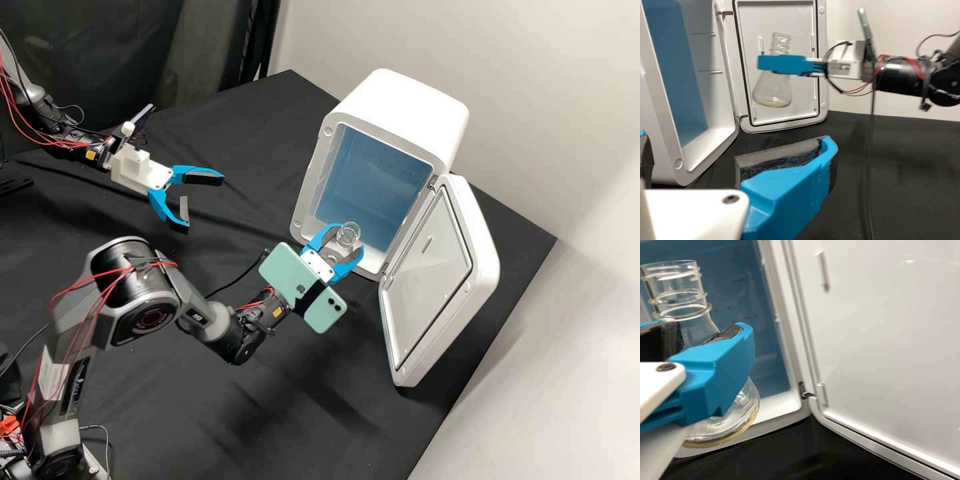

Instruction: Take the flask out of the incubator

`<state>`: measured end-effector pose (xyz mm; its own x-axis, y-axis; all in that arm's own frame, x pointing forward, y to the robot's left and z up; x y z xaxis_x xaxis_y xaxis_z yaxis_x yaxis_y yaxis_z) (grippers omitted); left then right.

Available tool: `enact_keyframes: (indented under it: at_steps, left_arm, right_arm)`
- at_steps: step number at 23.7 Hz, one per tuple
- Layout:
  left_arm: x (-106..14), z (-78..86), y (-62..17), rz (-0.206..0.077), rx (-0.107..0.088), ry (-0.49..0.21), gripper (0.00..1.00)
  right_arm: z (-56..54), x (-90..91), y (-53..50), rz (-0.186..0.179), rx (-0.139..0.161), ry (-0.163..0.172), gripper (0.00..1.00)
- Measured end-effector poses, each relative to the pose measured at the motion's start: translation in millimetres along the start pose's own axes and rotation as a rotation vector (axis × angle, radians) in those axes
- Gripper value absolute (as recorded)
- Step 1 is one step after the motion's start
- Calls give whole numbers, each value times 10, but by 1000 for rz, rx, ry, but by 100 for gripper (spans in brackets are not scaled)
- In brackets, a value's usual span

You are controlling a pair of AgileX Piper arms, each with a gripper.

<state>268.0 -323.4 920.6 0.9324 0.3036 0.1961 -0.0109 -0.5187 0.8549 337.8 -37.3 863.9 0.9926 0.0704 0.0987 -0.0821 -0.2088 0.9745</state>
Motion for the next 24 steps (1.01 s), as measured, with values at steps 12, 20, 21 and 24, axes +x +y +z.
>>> enact_keyframes:
  at_steps: [12, 20, 21, 24]
  left_arm:
    - [-50, 8, -47, -1, -7, -5, 100]
    - [-72, 17, -8, 15, -4, -7, 100]
    - [-76, 22, 6, 20, -3, -9, 100]
    - [-79, 24, 16, 24, -2, -9, 100]
  right_arm:
    - [-44, -530, 36, -47, -27, -49, 0]
    - [38, -552, -167, -121, -17, -67, 0]
    - [97, -541, -223, -142, -14, -83, 0]
    - [288, -513, -343, -183, 5, -136, 0]
